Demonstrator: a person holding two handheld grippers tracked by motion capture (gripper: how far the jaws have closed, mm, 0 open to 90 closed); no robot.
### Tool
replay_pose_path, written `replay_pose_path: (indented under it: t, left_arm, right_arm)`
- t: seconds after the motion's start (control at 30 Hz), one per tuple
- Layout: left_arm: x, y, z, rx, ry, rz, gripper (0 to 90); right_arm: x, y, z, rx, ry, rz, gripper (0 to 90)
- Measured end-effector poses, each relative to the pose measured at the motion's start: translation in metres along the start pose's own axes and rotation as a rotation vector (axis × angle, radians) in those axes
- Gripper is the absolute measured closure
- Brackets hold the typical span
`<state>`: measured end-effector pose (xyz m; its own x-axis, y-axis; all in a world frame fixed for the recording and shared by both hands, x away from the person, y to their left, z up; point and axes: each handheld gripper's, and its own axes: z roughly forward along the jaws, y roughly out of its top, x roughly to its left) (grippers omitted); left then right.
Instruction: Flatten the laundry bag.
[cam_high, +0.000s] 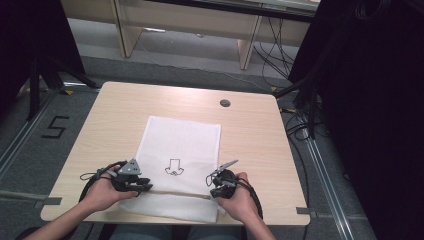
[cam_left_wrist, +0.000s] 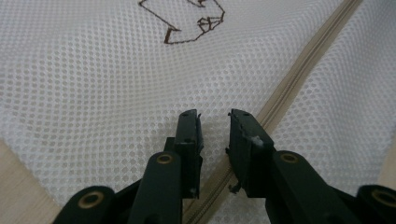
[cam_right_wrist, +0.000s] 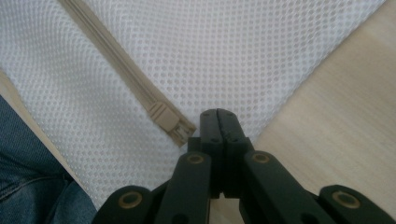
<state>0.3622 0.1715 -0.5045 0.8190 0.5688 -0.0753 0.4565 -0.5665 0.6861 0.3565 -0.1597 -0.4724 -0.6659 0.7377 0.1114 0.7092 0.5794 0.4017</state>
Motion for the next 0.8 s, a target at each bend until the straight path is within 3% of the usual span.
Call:
replay_pose_path:
  t: [0.07, 0.1, 0.13, 0.17, 0.2, 0.23, 0.3, 0.47, 0.53, 0.57, 0.6, 0.7, 0.77, 0.8]
  left_arm:
    - [0.001, 0.0, 0.001, 0.001, 0.0, 0.008, 72.5]
    - [0.001, -0.001, 0.001, 0.005, 0.002, -0.009, 72.5]
    - [0.001, -0.001, 0.001, 0.015, 0.01, 0.0, 72.6]
    - [0.002, -0.001, 0.002, 0.019, 0.009, -0.002, 72.6]
    - [0.001, -0.002, 0.002, 0.017, 0.01, -0.009, 72.6]
    - [0.002, -0.002, 0.002, 0.022, 0.014, -0.008, 72.6]
    - [0.002, -0.002, 0.002, 0.024, 0.013, -0.01, 72.8]
    - [0.0, -0.001, 0.005, 0.016, 0.003, -0.009, 72.1]
    - [0.0, 0.0, 0.005, 0.013, 0.001, 0.012, 70.7]
    - [-0.001, 0.0, 0.005, 0.01, 0.0, 0.0, 70.7]
    - [-0.002, 0.001, 0.005, 0.004, -0.006, -0.025, 69.0]
    - [-0.002, 0.002, 0.005, 0.011, -0.009, -0.013, 67.5]
    - [-0.003, 0.002, 0.004, -0.003, -0.017, -0.01, 66.4]
    - [-0.003, 0.002, 0.003, -0.009, -0.012, -0.029, 65.8]
  right_arm:
    - [-0.001, 0.0, 0.001, 0.004, -0.006, -0.017, 90.0]
    - [0.002, -0.002, 0.002, 0.031, -0.01, 0.011, 90.0]
    - [0.002, -0.002, 0.003, 0.028, -0.008, 0.0, 90.0]
    - [0.006, -0.003, 0.003, 0.052, 0.0, 0.041, 90.0]
    - [0.003, -0.004, 0.005, 0.03, -0.004, -0.02, 90.0]
    - [0.004, -0.004, 0.006, 0.036, -0.004, -0.025, 90.0]
    - [0.006, -0.005, 0.007, 0.042, 0.001, -0.007, 90.0]
    - [0.007, -0.006, 0.006, 0.045, -0.031, -0.028, 90.0]
    - [0.006, -0.007, 0.005, 0.041, -0.018, -0.019, 90.0]
    - [0.006, -0.007, 0.005, 0.041, -0.018, -0.019, 90.0]
    - [0.002, -0.008, 0.004, 0.02, -0.015, -0.02, 89.8]
    - [0.0, -0.008, 0.001, -0.003, -0.032, 0.011, 88.0]
    - [-0.004, -0.007, -0.008, -0.067, -0.043, 0.03, 85.8]
    - [-0.007, -0.007, -0.01, -0.097, -0.055, 0.019, 84.5]
